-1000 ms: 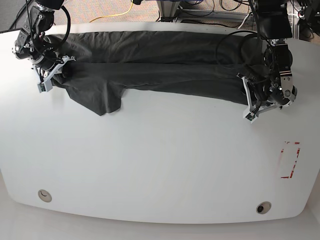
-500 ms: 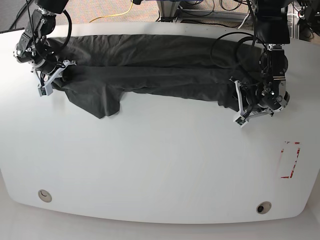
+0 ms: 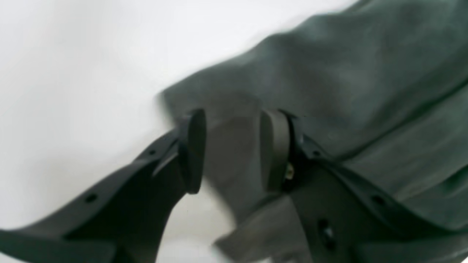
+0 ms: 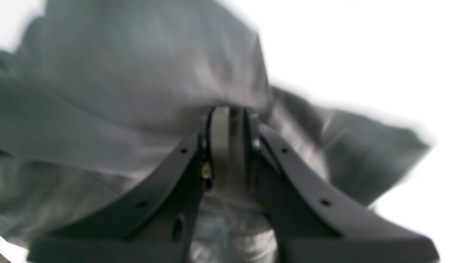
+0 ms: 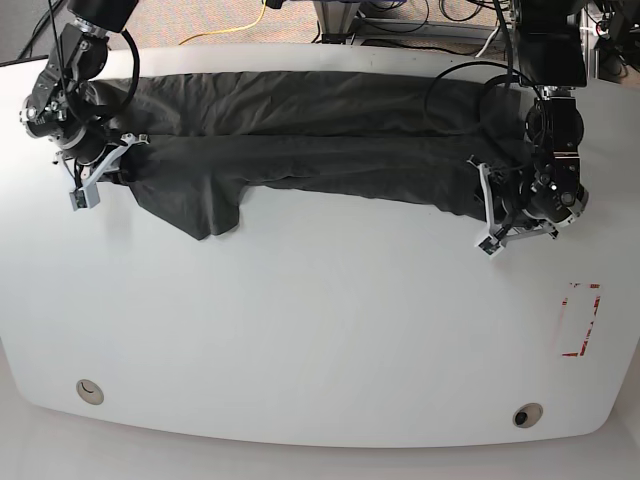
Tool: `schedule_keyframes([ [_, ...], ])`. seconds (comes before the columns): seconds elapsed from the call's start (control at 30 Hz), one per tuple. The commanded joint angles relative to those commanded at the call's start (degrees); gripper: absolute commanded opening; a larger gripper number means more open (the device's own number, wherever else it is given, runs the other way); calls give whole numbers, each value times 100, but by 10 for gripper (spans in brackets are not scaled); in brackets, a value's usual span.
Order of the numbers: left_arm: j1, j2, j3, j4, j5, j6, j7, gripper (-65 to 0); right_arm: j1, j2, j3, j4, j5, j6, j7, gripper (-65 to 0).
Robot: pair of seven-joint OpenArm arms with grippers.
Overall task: Layout the t-shirt on the table in an organized manner, then fold the t-shirt properly
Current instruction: 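Grasp the folded edge with both grippers and pull it flat, then move the right gripper onto the folded shirt and pinch the fabric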
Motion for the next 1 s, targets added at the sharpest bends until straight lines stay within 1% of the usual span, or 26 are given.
schedule_keyframes([
  [0.07,9,-53,-88,114,0,0,35,-433,0,-18,0,167,26,0,-97,-447],
  [0.1,35,-105,-158,185,0,0,44,-433,9,-35,0,273,35,0,-97,-393],
  [0.13,62,-123,-202,220,0,0,44,-433,9,-44,0,316,35,0,-97,-368],
  [0.2,141,-158,-334,378,0,0,44,-433,176,-193,-9,396,-9,0,-97,-233],
  [0.23,149,-158,-352,404,0,0,44,-433,211,-229,-9,387,-18,0,-97,-214],
  [0.27,158,-158,-378,484,0,0,44,-433,325,-273,-9,325,-18,0,-97,-155],
  [0.37,167,-167,-422,695,0,0,62,-433,527,-299,-35,35,-79,0,-97,-46],
  [0.43,167,-211,-484,809,0,0,149,-433,738,-334,-35,-185,-246,0,-97,-6],
  [0.53,167,-237,-633,958,0,0,255,-433,1116,-352,-35,-607,-659,0,-97,0],
  [0.67,167,-229,-914,1081,0,0,273,-433,1477,-360,-35,-1090,-958,0,-70,0],
  [0.93,167,-237,-1319,1116,0,0,273,-433,1723,-360,-53,-1688,-1002,0,-70,-2],
  [1.0,167,-246,-1354,1116,0,0,273,-433,1723,-360,-176,-1758,-985,0,-70,-2],
])
